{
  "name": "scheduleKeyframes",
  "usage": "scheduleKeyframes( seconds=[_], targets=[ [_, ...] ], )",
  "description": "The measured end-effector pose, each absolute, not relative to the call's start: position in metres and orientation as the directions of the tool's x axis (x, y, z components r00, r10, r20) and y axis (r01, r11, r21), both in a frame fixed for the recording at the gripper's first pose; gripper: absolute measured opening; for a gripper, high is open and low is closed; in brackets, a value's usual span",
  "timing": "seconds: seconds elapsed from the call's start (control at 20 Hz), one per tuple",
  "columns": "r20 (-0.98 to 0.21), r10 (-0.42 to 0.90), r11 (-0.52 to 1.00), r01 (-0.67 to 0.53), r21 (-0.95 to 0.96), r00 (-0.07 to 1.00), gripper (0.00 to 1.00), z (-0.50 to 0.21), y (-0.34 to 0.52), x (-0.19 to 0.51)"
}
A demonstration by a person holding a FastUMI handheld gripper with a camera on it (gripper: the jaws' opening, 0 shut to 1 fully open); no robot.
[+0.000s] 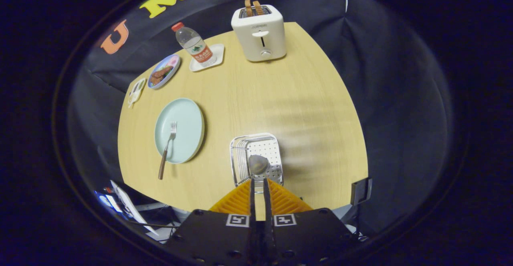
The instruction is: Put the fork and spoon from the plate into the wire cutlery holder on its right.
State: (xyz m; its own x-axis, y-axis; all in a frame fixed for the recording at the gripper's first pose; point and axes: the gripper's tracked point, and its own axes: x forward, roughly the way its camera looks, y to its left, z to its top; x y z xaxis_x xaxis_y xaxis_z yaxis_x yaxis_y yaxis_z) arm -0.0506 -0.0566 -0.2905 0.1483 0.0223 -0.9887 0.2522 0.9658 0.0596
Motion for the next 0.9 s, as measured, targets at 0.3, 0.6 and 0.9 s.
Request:
scheduleKeyframes(
  seconds=[0.3, 0.6, 0.9],
  targets=[
    [-0.927, -0.003, 0.986, 0.155, 0.060, 0.376, 0.66, -0.258, -0.034, -0.013],
    [-0.825, 0.039, 0.994, 0.059, 0.087, 0.564, 0.96, -0.240, 0.037, 0.016],
    [-0.810, 0.077, 0.991, 0.047, 0.128, 0.582, 0.97, -0.277, 0.116, 0.018]
  ],
)
